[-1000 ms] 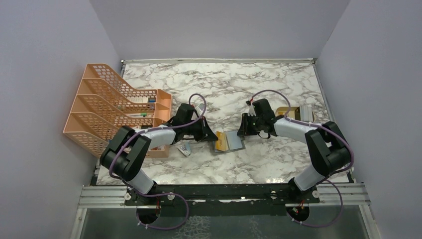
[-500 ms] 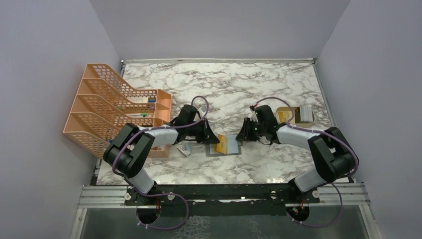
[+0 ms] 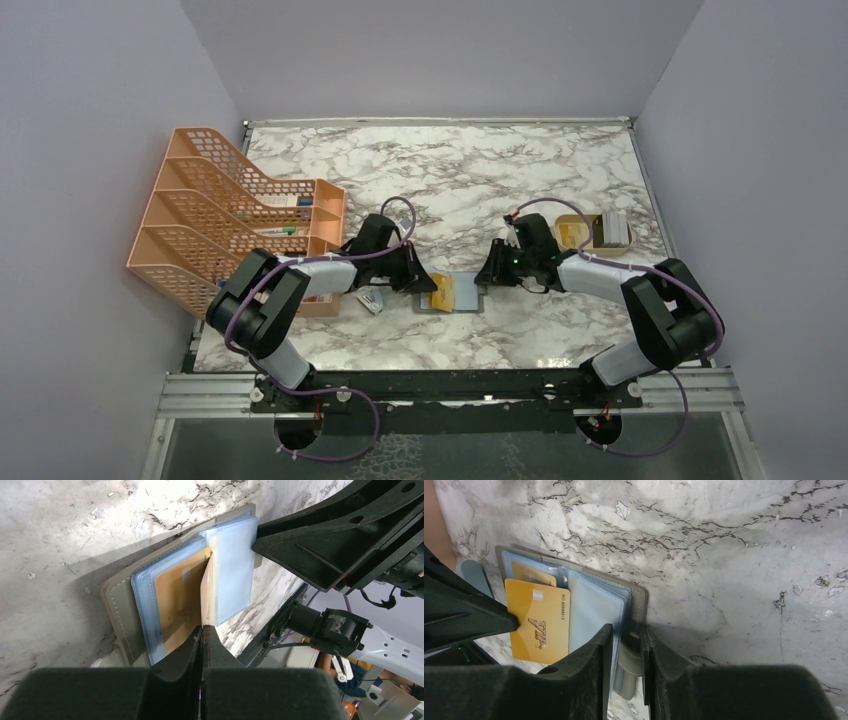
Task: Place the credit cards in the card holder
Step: Insert the credit card into the card holder.
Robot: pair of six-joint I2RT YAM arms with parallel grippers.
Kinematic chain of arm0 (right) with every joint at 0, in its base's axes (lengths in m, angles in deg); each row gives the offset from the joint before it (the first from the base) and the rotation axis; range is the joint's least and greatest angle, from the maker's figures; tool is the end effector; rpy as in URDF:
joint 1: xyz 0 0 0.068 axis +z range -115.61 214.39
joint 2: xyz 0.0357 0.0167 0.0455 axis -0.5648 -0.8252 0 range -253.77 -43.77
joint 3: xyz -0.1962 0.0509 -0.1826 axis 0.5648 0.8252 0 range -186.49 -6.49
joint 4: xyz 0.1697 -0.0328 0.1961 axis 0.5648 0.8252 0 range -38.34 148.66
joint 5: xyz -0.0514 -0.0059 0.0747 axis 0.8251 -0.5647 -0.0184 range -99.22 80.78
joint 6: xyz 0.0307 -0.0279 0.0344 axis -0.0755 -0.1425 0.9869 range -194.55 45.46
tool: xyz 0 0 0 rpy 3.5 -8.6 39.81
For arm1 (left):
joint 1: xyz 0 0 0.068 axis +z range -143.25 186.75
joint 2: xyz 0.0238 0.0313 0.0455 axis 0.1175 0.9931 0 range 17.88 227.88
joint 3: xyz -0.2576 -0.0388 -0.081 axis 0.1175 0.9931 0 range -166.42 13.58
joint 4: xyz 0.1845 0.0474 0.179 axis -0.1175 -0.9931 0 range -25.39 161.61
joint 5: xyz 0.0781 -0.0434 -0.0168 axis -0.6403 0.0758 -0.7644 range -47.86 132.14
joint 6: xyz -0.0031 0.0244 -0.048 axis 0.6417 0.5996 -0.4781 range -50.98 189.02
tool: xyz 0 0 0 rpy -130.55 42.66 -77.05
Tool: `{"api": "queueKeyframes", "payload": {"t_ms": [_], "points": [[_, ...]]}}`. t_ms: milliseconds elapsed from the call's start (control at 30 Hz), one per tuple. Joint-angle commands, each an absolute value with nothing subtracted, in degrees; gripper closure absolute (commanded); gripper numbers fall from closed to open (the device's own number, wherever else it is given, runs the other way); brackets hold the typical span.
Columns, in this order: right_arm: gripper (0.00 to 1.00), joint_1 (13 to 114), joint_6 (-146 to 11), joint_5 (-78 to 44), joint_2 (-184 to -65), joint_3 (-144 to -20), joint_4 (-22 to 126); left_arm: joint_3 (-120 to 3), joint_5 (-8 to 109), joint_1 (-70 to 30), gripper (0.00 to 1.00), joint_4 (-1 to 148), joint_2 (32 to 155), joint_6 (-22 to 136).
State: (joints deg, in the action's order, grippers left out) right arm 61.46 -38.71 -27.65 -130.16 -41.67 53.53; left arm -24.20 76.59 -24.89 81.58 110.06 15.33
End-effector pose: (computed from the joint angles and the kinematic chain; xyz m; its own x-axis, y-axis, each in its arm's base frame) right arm 0.2338 0.1322 0.1375 -0.9289 0.1491 -0.3391 -0.0704 0.8277 0.5567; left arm 0.2407 -0.1721 0.1406 -0.9786 -0.1774 -0.1038 -0.0203 0.5861 -0.8100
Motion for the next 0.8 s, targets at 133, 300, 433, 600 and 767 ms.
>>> {"api": "queueKeyframes", "payload": {"t_ms": [133, 300, 433, 600, 767], "points": [[0.74, 62.0, -38.5, -27.4, -129.7, -40.4, 54.6, -23.0, 76.8, -25.2, 1.0, 84.3, 111.3, 14.8], [0.74, 62.1, -38.3, -27.6, -129.8, -40.1, 54.3, -22.9, 78.1, -25.2, 1.0, 86.2, 112.7, 15.0], [0.74, 62.2, -38.2, -27.6, -129.7, -40.1, 54.3, -23.6, 78.2, -25.4, 1.0, 86.4, 113.9, 15.1], [0.74, 62.4, -37.7, -27.7, -129.6, -40.2, 54.1, -24.2, 77.3, -25.9, 1.0, 86.6, 114.6, 15.0], [0.74, 62.5, -37.3, -27.4, -129.0, -39.9, 53.9, -24.6, 74.8, -26.4, 1.0, 86.6, 114.8, 15.2]]}}
